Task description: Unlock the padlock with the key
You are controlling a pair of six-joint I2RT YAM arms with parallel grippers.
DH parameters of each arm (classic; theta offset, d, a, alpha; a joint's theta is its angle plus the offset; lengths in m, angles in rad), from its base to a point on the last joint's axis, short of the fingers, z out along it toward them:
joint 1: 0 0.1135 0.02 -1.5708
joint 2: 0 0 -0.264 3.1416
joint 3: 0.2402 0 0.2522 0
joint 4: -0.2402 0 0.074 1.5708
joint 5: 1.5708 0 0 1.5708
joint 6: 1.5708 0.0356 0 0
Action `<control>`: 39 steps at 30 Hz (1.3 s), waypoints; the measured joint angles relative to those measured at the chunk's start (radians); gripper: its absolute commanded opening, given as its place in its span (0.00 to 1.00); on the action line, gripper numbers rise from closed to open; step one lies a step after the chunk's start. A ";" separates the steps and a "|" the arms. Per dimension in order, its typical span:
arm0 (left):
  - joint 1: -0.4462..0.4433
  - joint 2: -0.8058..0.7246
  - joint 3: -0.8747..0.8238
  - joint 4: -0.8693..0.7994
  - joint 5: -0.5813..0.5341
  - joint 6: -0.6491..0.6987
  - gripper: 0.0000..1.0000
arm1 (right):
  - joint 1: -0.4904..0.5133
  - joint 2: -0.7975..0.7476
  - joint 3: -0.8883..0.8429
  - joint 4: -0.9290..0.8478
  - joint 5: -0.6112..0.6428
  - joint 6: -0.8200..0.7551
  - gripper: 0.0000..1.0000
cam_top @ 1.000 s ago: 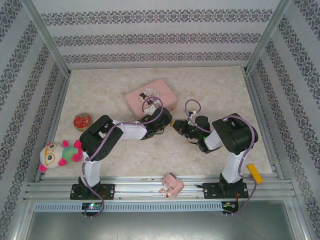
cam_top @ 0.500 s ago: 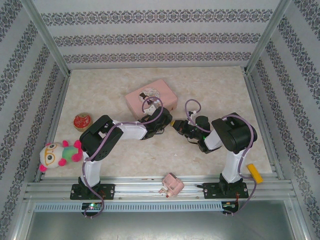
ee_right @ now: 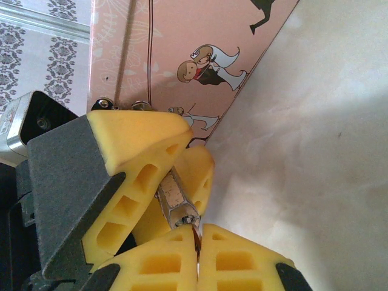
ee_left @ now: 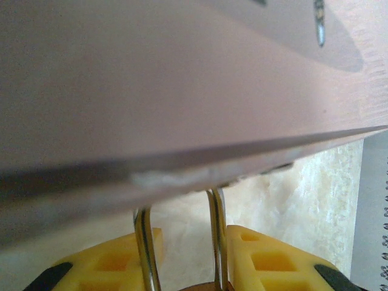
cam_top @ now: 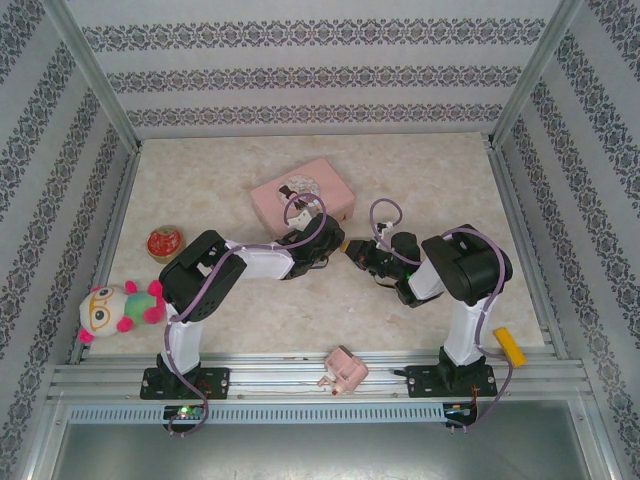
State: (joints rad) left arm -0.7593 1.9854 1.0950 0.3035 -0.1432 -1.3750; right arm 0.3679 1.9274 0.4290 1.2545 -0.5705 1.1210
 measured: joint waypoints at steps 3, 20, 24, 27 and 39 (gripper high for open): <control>0.000 0.000 0.000 0.000 0.000 -0.002 0.00 | -0.006 0.002 -0.004 0.008 0.000 0.000 0.00; 0.000 0.000 0.000 0.000 0.000 -0.002 0.00 | -0.013 0.033 -0.013 0.071 -0.014 0.015 0.00; 0.000 0.000 0.000 0.000 0.000 -0.002 0.00 | -0.013 0.035 -0.013 0.075 -0.014 0.026 0.00; 0.000 0.000 0.000 0.000 0.000 -0.002 0.00 | -0.013 0.042 -0.013 0.084 -0.016 0.030 0.00; 0.000 0.000 -0.002 0.005 0.000 -0.002 0.00 | -0.013 0.060 -0.013 0.117 -0.023 0.053 0.00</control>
State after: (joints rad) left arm -0.7593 1.9854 1.0927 0.3084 -0.1436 -1.3769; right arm 0.3550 1.9873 0.4160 1.3716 -0.5934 1.1740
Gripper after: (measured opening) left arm 0.288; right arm 0.051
